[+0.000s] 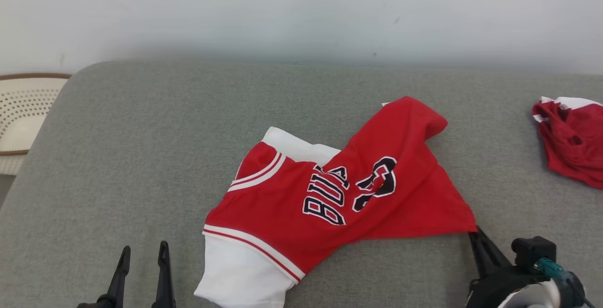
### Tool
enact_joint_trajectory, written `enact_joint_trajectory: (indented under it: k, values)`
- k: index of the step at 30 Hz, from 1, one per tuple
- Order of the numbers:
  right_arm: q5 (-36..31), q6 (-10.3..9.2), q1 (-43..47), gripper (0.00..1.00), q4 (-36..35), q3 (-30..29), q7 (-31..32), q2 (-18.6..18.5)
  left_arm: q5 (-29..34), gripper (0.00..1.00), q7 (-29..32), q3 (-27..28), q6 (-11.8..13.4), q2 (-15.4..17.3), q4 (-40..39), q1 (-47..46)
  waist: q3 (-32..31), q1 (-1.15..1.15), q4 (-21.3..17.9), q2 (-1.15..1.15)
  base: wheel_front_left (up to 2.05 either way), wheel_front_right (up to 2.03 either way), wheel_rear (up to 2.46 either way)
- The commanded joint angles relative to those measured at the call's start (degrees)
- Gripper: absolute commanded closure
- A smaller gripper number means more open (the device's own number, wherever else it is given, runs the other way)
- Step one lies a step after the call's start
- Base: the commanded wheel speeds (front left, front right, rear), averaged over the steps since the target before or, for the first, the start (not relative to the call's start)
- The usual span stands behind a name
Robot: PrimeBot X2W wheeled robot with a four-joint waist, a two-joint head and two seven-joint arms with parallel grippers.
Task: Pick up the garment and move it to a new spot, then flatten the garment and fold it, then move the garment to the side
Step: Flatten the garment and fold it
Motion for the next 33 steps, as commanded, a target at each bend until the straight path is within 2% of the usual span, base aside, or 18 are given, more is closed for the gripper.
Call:
enact_joint_trajectory:
  k: [1, 11, 20, 21, 22, 33]
  values:
    - [-0.9, -0.02, 0.9, 1.00, -1.0, -0.1, 0.1, -0.7, 0.0, 0.00, -0.2, 0.2, 0.2, 0.0, -0.1, 1.0, -0.6, 0.00, -1.0, 0.00, 0.00, 0.00, 0.00]
    - [-0.7, -0.02, 8.5, 1.00, -12.6, -1.4, 5.5, -4.1, -0.5, 0.00, -0.2, 0.5, 0.2, 0.0, 0.1, 1.6, -1.9, 0.00, -3.0, 0.00, 0.00, 0.00, 0.00]
    - [1.3, -0.02, 13.0, 1.00, -15.7, -1.1, 9.4, -4.4, -0.4, 0.00, -0.2, 0.8, 0.4, -0.1, -0.5, 2.3, -2.7, 0.00, -3.5, 0.00, 0.00, 0.00, 0.00]
    - [1.3, -0.02, 13.0, 0.55, -16.0, -1.3, 9.5, -4.3, -0.4, 0.00, -0.2, 0.8, 0.5, -0.1, -0.5, 2.5, -2.7, 0.00, -3.6, 0.00, 0.00, 0.00, 0.00]
    - [1.4, -0.03, 13.1, 0.00, -16.1, -1.6, 9.6, -4.1, -0.3, 0.00, -0.2, 1.0, 0.5, -0.1, -0.5, 2.6, -2.8, 0.00, -3.7, 0.00, 0.00, 0.00, 0.00]
    - [1.8, -0.02, 13.8, 0.00, -19.1, -2.3, 6.7, -3.7, -0.1, 0.00, -0.2, 1.9, 0.5, -0.1, -0.9, 3.5, -3.7, 0.00, -5.0, 0.00, 0.00, 0.00, 0.00]
